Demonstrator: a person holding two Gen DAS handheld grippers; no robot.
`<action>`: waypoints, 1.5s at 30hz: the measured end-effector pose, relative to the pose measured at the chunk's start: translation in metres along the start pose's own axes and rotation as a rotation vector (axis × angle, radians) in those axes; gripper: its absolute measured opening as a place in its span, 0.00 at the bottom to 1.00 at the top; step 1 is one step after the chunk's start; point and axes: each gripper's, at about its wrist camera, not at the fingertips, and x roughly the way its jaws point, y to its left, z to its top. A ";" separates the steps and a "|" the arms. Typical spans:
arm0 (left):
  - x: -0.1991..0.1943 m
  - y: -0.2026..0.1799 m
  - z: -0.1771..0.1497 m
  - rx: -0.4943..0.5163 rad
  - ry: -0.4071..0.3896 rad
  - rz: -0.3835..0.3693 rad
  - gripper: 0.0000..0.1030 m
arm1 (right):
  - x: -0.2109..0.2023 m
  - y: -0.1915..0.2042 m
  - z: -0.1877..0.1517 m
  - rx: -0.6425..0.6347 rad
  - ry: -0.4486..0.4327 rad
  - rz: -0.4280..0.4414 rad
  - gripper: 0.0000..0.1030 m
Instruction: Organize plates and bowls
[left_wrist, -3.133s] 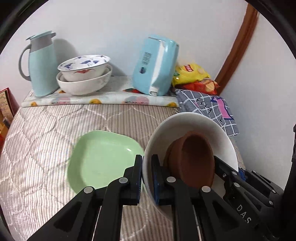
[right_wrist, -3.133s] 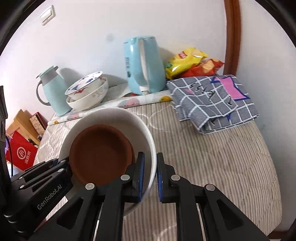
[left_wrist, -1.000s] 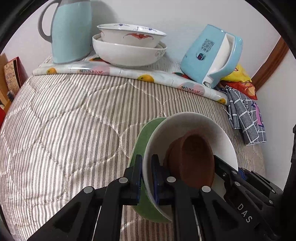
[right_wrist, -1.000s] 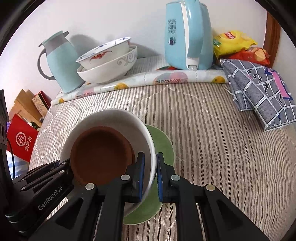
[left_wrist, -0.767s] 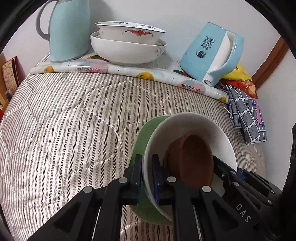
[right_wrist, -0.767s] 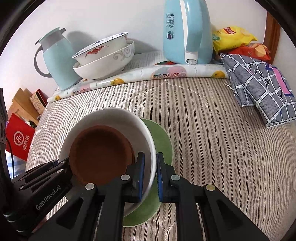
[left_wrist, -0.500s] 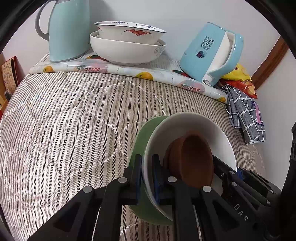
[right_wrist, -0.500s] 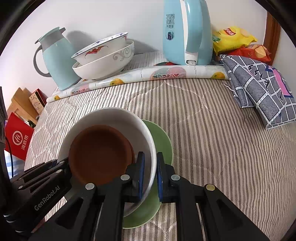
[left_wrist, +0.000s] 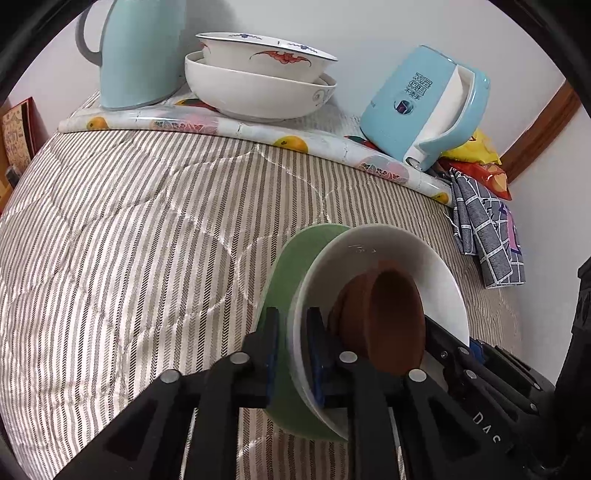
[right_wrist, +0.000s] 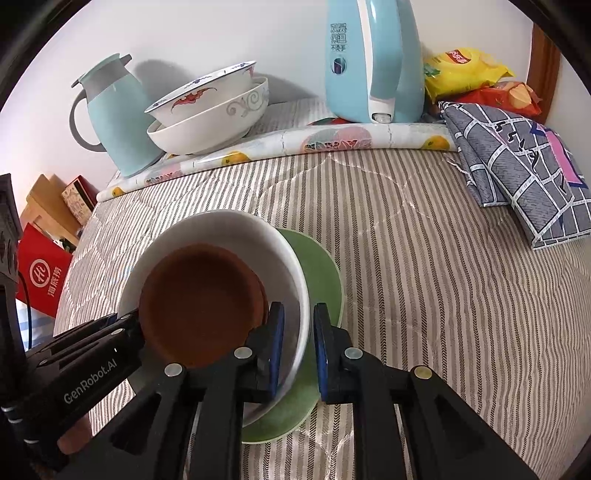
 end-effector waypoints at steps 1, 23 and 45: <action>-0.001 0.000 -0.001 0.005 -0.002 0.001 0.17 | -0.001 0.001 0.000 -0.001 0.000 -0.001 0.17; -0.064 -0.026 -0.027 0.054 -0.098 0.038 0.35 | -0.071 -0.008 -0.023 -0.005 -0.098 -0.023 0.39; -0.162 -0.099 -0.106 0.173 -0.311 0.154 0.69 | -0.188 -0.063 -0.101 0.043 -0.212 -0.137 0.70</action>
